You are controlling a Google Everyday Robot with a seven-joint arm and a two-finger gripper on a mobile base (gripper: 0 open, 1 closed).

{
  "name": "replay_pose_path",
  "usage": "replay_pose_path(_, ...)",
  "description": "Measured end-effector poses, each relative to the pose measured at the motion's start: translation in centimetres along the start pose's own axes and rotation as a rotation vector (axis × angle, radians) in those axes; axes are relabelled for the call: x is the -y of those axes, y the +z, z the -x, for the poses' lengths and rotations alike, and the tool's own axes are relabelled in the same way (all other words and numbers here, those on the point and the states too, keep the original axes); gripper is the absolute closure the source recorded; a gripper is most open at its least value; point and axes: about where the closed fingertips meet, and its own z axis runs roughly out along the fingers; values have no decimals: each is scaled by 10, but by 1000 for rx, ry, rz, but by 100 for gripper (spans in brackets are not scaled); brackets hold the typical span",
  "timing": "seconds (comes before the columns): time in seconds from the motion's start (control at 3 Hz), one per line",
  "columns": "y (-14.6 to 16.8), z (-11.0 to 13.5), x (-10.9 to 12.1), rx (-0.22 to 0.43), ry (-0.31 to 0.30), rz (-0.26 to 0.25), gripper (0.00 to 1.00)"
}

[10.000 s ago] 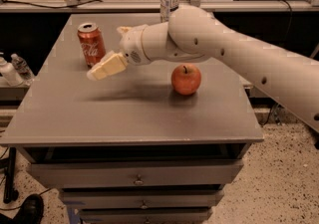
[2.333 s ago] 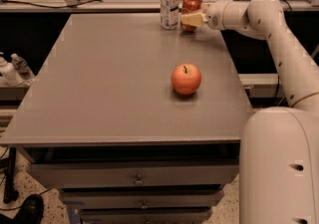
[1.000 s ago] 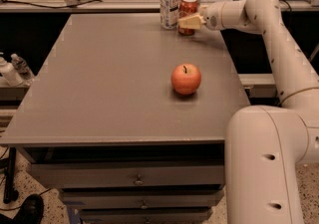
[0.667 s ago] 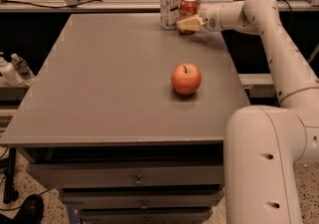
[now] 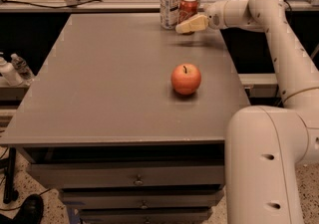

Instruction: Move coke can near blue plastic bottle

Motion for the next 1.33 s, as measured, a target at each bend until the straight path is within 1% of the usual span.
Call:
replay_pose_path(0.33,-23,7,3,6,20,-15,0)
replay_pose_path(0.67,-62,17,8,10,52,-50,0)
replay_pose_path(1.0,-113,34,11,55,109,-109,0)
replay_pose_path(1.33,-156,59,6,155,175,-151,0)
